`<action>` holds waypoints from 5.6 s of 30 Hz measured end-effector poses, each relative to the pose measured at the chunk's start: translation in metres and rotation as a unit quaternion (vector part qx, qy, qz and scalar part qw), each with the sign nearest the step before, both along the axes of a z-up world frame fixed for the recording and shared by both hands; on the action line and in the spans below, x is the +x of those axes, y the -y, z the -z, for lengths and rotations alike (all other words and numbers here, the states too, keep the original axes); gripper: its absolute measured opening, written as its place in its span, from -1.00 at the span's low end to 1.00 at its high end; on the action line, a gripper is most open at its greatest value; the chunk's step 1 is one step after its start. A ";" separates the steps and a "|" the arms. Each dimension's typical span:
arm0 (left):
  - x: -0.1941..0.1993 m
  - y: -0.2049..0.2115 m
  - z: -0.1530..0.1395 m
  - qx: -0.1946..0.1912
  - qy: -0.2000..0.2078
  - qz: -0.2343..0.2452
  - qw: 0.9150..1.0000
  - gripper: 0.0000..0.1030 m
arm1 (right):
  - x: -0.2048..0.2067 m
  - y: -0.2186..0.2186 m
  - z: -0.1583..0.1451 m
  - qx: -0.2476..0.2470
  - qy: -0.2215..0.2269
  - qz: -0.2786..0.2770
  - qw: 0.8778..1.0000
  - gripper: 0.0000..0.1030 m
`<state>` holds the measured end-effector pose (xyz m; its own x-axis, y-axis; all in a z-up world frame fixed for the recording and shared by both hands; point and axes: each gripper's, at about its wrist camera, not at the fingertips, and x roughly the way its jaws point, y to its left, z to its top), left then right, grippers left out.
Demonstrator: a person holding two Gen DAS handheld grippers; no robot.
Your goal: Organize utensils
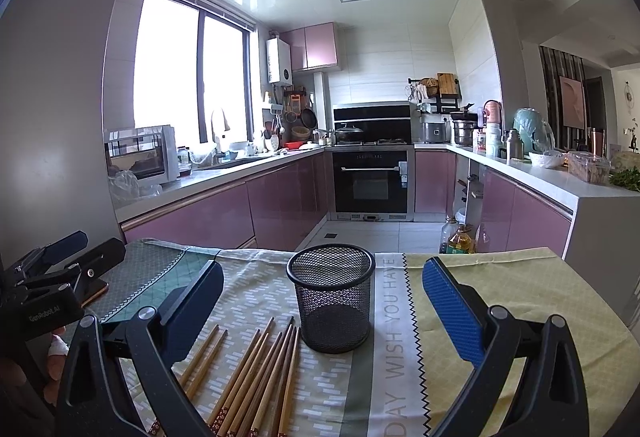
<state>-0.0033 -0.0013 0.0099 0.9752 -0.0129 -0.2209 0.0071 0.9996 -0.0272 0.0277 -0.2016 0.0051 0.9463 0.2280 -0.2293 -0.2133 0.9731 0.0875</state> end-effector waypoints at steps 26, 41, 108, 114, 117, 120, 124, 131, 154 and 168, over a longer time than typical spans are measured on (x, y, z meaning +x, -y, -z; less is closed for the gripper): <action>-0.001 0.002 -0.001 -0.001 0.003 0.000 1.000 0.89 | -0.004 0.003 0.000 0.005 -0.001 0.003 1.000 0.87; -0.001 0.003 -0.001 -0.001 0.004 -0.001 1.000 0.89 | -0.004 0.002 0.000 0.006 -0.002 0.003 1.000 0.87; 0.045 0.000 0.069 0.039 -0.209 0.088 0.973 0.36 | 0.059 -0.020 0.080 -0.047 -0.260 -0.096 0.960 0.23; 0.054 0.009 0.087 0.055 -0.252 0.110 0.960 0.18 | 0.063 -0.027 0.091 -0.065 -0.287 -0.106 0.950 -0.03; 0.057 0.014 0.094 0.066 -0.271 0.117 0.953 0.10 | 0.066 -0.029 0.094 -0.073 -0.297 -0.106 0.946 -0.12; 0.062 0.016 0.100 0.072 -0.290 0.124 0.946 0.05 | 0.068 -0.030 0.096 -0.073 -0.302 -0.108 0.944 -0.15; 0.069 0.016 0.109 0.068 -0.314 0.131 0.938 -0.13 | 0.071 -0.034 0.096 -0.090 -0.308 -0.107 0.941 -0.26; 0.076 0.020 0.108 0.065 -0.319 0.141 0.935 -0.68 | 0.080 -0.044 0.097 -0.099 -0.309 -0.114 0.939 -0.47; 0.070 0.003 0.026 -0.040 -0.241 0.212 0.946 -0.86 | 0.065 -0.005 0.031 0.033 -0.219 -0.173 0.960 -0.89; 0.089 0.009 -0.055 -0.090 -0.129 0.254 0.954 -0.86 | 0.080 0.017 -0.036 0.060 -0.126 -0.163 0.977 -0.89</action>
<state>0.0857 -0.0100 0.0653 0.7463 -0.5297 -0.4031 0.4591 0.8481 -0.2644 0.1073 -0.2184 0.0415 0.7363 0.5472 -0.3982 -0.4670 0.8367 0.2863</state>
